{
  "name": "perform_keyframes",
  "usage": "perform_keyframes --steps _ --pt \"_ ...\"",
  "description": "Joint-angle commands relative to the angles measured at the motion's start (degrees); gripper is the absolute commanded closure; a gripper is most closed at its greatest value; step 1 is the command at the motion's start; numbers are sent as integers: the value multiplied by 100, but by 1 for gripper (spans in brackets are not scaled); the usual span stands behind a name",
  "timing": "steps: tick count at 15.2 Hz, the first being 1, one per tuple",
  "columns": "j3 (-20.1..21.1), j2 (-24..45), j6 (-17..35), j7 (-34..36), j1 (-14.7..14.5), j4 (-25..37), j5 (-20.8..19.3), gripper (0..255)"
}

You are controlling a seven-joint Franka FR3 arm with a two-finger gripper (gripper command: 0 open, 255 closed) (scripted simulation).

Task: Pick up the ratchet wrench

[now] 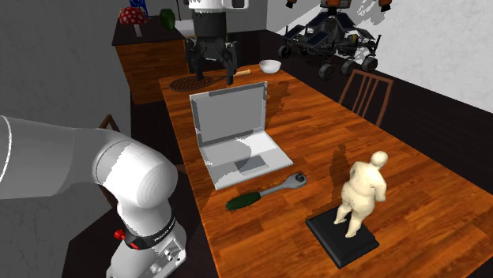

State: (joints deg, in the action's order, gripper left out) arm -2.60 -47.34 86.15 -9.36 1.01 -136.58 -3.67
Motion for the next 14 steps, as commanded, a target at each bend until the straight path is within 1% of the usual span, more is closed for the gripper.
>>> perform_keyframes --steps 1,8,14 --pt "0 0 0 0 0 0 0 0" --pt "-220 241 1408 494 413 -1098 -158 0" --pt "-443 804 2741 909 785 -1804 -315 0"
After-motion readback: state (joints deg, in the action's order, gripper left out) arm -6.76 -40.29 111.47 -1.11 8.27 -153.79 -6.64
